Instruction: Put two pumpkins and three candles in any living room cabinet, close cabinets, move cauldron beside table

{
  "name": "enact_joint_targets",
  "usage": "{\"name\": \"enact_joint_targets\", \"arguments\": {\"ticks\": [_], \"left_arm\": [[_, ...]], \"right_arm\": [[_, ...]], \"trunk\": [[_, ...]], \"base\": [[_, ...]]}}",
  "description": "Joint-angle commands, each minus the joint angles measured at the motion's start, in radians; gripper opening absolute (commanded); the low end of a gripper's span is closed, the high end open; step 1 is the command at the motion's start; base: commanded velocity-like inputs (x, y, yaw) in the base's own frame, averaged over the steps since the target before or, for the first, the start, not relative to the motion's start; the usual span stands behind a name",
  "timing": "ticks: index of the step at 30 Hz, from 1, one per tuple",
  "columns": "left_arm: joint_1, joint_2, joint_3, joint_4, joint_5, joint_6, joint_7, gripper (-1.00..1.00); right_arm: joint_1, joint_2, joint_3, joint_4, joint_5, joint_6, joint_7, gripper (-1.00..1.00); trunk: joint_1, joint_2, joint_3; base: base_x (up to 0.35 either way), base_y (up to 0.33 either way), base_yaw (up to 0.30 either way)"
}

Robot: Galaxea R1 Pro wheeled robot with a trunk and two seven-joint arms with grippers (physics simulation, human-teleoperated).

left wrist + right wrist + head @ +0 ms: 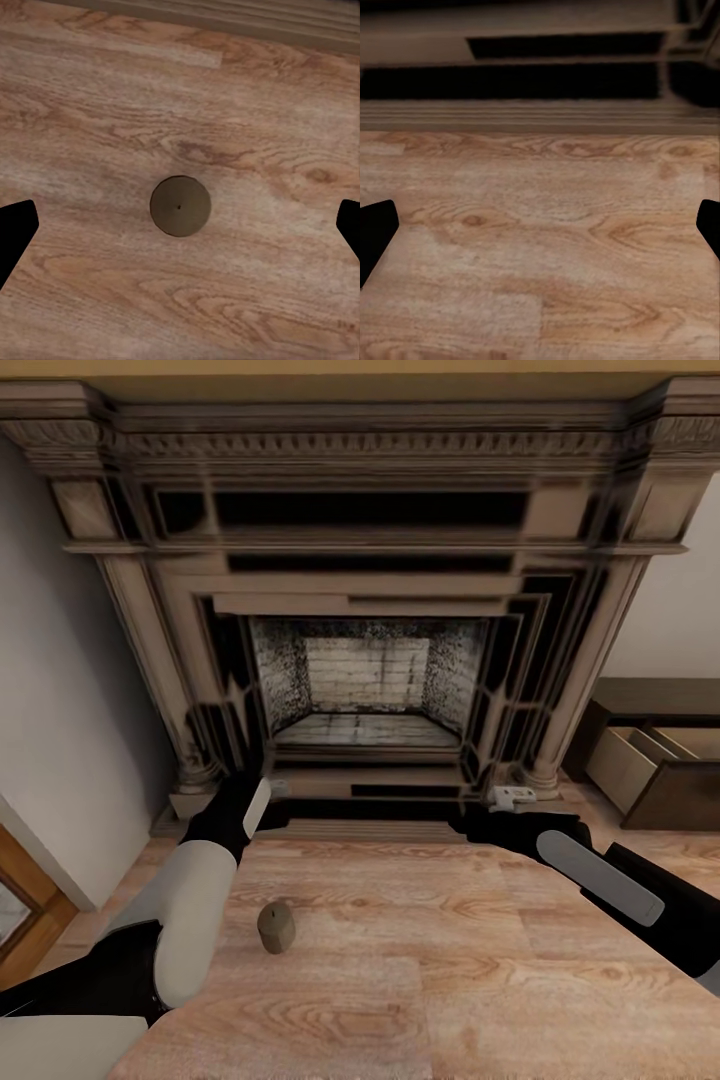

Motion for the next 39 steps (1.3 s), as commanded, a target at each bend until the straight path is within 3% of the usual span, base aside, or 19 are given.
{"name": "enact_joint_targets", "arguments": {"ticks": [1, 26, 39], "left_arm": [[-0.001, -0.002, 0.007, -0.001, -0.010, -0.001, -0.004, 1.00], [-0.001, -0.002, 0.002, -0.003, -0.009, -0.029, -0.002, 1.00], [-0.001, -0.002, -0.002, -0.127, -0.013, 0.051, -0.007, 1.00]], "right_arm": [[-0.002, -0.001, 0.003, 0.001, -0.007, -0.002, -0.009, 1.00], [-0.002, 0.001, 0.007, 0.031, -0.008, -0.004, -0.019, 1.00], [-0.002, 0.000, 0.008, 0.033, -0.008, -0.004, -0.019, 1.00]], "trunk": [[0.000, -0.001, -0.005], [0.011, -0.007, -0.102], [0.017, -0.010, -0.152]], "base": [[0.000, 0.000, 0.000], [0.000, 0.000, 0.000], [0.000, 0.000, 0.000]]}}
